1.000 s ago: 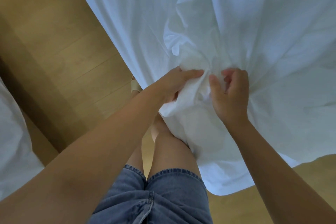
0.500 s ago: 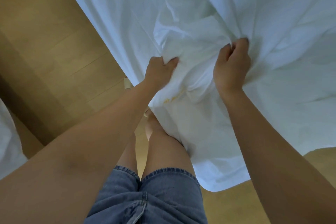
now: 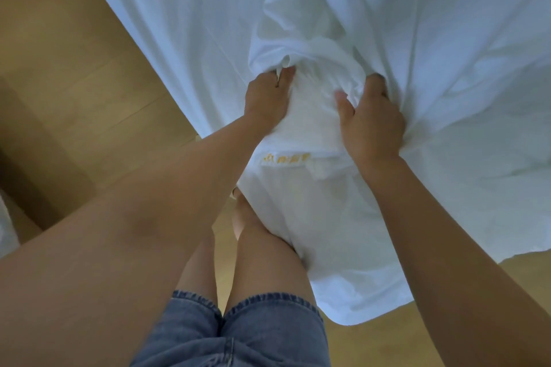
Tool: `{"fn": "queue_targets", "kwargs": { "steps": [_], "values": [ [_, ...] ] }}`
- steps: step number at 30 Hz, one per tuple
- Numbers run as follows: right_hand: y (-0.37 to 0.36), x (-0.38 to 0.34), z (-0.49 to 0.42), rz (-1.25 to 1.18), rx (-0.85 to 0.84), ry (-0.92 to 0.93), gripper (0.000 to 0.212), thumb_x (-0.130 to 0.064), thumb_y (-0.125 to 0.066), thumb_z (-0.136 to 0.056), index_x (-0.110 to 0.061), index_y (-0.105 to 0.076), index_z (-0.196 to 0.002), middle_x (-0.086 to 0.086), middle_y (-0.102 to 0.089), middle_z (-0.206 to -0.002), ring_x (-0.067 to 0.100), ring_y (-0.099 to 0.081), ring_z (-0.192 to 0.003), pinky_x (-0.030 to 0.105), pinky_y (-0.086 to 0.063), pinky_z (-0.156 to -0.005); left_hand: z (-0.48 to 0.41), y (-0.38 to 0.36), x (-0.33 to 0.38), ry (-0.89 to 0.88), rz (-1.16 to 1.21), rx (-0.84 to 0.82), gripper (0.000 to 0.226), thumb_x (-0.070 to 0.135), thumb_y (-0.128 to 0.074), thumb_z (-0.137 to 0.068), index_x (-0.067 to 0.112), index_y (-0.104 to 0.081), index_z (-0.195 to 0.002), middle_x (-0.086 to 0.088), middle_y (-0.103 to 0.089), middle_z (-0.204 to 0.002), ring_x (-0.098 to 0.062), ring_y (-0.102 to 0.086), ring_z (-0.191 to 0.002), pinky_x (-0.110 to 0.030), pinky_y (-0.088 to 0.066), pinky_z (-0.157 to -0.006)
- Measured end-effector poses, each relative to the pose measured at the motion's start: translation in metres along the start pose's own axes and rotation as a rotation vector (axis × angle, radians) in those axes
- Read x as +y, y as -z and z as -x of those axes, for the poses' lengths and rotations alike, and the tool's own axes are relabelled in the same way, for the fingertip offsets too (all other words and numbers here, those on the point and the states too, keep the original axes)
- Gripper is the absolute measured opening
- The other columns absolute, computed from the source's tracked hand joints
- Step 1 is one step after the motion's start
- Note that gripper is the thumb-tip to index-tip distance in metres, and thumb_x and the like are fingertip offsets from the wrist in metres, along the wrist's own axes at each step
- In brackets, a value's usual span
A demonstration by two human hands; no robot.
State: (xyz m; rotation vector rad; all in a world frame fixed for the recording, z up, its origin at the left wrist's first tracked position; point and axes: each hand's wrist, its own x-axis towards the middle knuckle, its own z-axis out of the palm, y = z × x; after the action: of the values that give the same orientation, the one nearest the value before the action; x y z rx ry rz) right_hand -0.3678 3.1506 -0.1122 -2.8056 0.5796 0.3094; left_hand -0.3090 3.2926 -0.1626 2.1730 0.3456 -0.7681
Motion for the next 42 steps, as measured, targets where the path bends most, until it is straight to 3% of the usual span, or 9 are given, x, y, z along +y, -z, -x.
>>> {"fn": "queue_targets", "kwargs": {
  "steps": [5,10,18,22,27,31,33,37,42],
  "values": [
    [-0.004,0.001,-0.021,0.108,0.0,-0.072,0.036,-0.03,-0.04,-0.1,-0.004,-0.045,-0.125,0.02,-0.065,-0.108,0.039,-0.063,-0.097,0.039,-0.042,-0.068,0.031,0.009,-0.022,0.008,0.098,-0.189,0.062,0.05,-0.057,-0.088,0.016,-0.04,-0.137,0.003,-0.056,-0.121,-0.017,-0.055,-0.107,-0.022,-0.04,-0.087],
    [-0.007,-0.004,-0.026,0.045,-0.011,-0.166,0.036,-0.028,-0.04,-0.1,-0.006,-0.044,-0.129,0.017,-0.064,-0.115,0.037,-0.061,-0.103,0.041,-0.046,-0.076,0.041,0.02,-0.04,-0.014,-0.036,-0.149,0.039,0.046,-0.066,-0.083,0.017,-0.043,-0.072,0.007,-0.043,-0.066,-0.009,-0.041,-0.057,-0.009,-0.033,-0.048],
    [0.001,0.007,-0.018,-0.053,0.019,-0.09,0.036,-0.03,-0.04,-0.1,-0.004,-0.047,-0.124,0.014,-0.064,-0.114,0.034,-0.061,-0.104,0.037,-0.045,-0.077,-0.002,-0.008,0.005,-0.052,0.05,-0.054,0.032,0.033,-0.054,-0.093,0.007,-0.057,-0.112,-0.003,-0.062,-0.101,-0.025,-0.057,-0.098,-0.029,-0.043,-0.082],
    [0.003,0.006,-0.015,-0.075,0.01,-0.096,0.035,-0.03,-0.041,-0.1,-0.005,-0.048,-0.123,0.015,-0.065,-0.112,0.034,-0.061,-0.103,0.038,-0.045,-0.077,0.008,-0.005,-0.001,0.046,0.003,-0.226,0.043,0.046,-0.054,-0.091,0.014,-0.045,-0.063,0.003,-0.046,-0.06,-0.016,-0.046,-0.057,-0.021,-0.039,-0.051],
    [0.004,0.004,-0.01,-0.107,-0.028,-0.123,0.034,-0.033,-0.043,-0.098,-0.007,-0.05,-0.119,0.012,-0.065,-0.114,0.033,-0.06,-0.105,0.038,-0.045,-0.079,0.034,0.008,-0.011,0.16,-0.017,-0.499,0.049,0.059,-0.068,-0.075,0.018,-0.045,-0.061,0.016,-0.044,-0.04,-0.002,-0.043,-0.038,-0.01,-0.035,-0.04],
    [0.007,0.003,0.004,-0.383,-0.036,-0.174,0.036,-0.031,-0.048,-0.095,-0.007,-0.049,-0.122,0.008,-0.061,-0.119,0.027,-0.055,-0.111,0.028,-0.038,-0.085,0.033,0.008,0.005,0.061,-0.213,-0.554,0.055,0.071,-0.069,-0.062,0.023,-0.052,-0.08,0.022,-0.025,-0.094,-0.016,-0.055,-0.067,-0.026,-0.043,-0.057],
    [0.009,0.0,0.021,-0.694,-0.003,-0.225,0.036,-0.023,-0.054,-0.093,-0.006,-0.05,-0.123,0.003,-0.057,-0.116,0.017,-0.053,-0.109,0.021,-0.037,-0.092,0.033,0.002,0.007,0.051,-0.253,-0.554,0.058,0.07,-0.068,-0.066,0.018,-0.054,-0.085,0.003,-0.054,-0.078,-0.012,-0.053,-0.071,-0.024,-0.037,-0.057],
    [-0.004,0.0,0.078,-0.959,0.208,-0.49,0.024,-0.018,-0.057,-0.086,-0.016,-0.052,-0.11,-0.006,-0.051,-0.107,0.001,-0.05,-0.094,0.01,-0.04,-0.083,0.047,-0.019,0.0,0.098,-0.266,-0.408,0.054,0.061,-0.06,-0.081,0.01,-0.051,-0.096,0.0,-0.052,-0.082,-0.022,-0.054,-0.088,-0.024,-0.036,-0.063],
    [-0.04,0.013,0.116,-1.152,0.059,-0.889,0.025,-0.029,-0.056,-0.093,-0.01,-0.048,-0.109,0.009,-0.054,-0.116,0.017,-0.053,-0.101,0.02,-0.042,-0.081,0.075,-0.027,-0.003,0.022,-0.076,-0.202,0.045,0.045,-0.054,-0.092,0.003,-0.057,-0.075,-0.011,-0.061,-0.075,-0.03,-0.059,-0.079,-0.029,-0.039,-0.064]
  ]
}}
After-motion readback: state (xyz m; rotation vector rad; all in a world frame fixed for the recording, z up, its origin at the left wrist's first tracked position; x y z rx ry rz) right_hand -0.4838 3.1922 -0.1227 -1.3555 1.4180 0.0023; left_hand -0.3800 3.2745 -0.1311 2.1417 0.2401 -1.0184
